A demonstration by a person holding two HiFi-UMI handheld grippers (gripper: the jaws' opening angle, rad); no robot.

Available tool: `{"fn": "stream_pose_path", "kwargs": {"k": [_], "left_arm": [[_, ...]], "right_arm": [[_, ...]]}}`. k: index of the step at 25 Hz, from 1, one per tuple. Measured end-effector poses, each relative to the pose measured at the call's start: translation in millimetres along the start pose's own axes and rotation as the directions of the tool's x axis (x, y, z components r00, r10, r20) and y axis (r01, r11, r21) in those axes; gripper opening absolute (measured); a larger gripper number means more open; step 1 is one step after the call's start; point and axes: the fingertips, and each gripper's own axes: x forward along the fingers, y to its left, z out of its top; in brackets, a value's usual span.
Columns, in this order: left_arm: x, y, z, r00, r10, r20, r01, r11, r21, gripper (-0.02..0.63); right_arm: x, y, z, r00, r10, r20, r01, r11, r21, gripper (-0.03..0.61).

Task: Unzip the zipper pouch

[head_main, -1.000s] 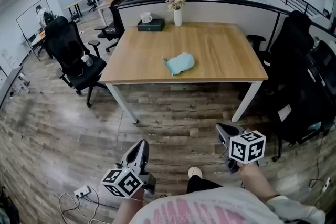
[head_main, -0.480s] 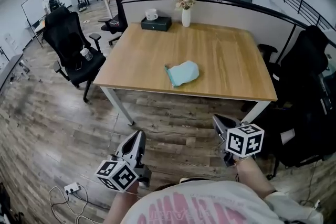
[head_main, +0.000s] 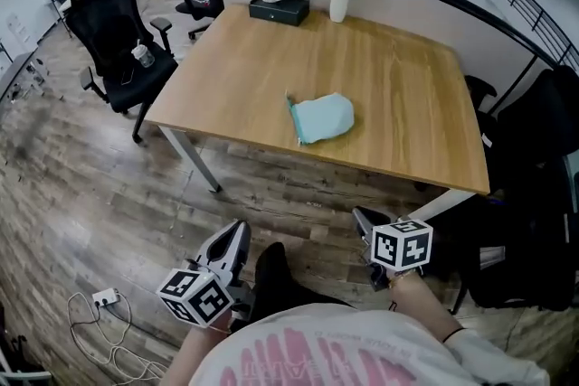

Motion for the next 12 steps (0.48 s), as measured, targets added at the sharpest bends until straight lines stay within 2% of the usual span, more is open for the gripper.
{"fn": "stream_pose_path", "kwargs": {"k": [6,9,12], "left_arm": [[42.9,50.3,5.8,0.998,0.019,-0.067,-0.022,0.999,-0.041,0.0],[70.3,71.4,22.5,0.996,0.006,-0.086,-0.009,0.999,-0.04,0.001],[95.4,85.1,40.3,0.995,-0.026,-0.091,0.023,0.999,-0.027,0.002]], "right_arm": [[63.9,-22.7,28.7,0.995,-0.085,-0.06,0.077,0.988,-0.133,0.007],[94.2,-26.6,50.9,0.991,-0.112,-0.072,0.099,0.981,-0.166,0.041],[119.8,-30.4,73.5,0.984,-0.157,-0.08,0.131,0.955,-0.266,0.081]]}}
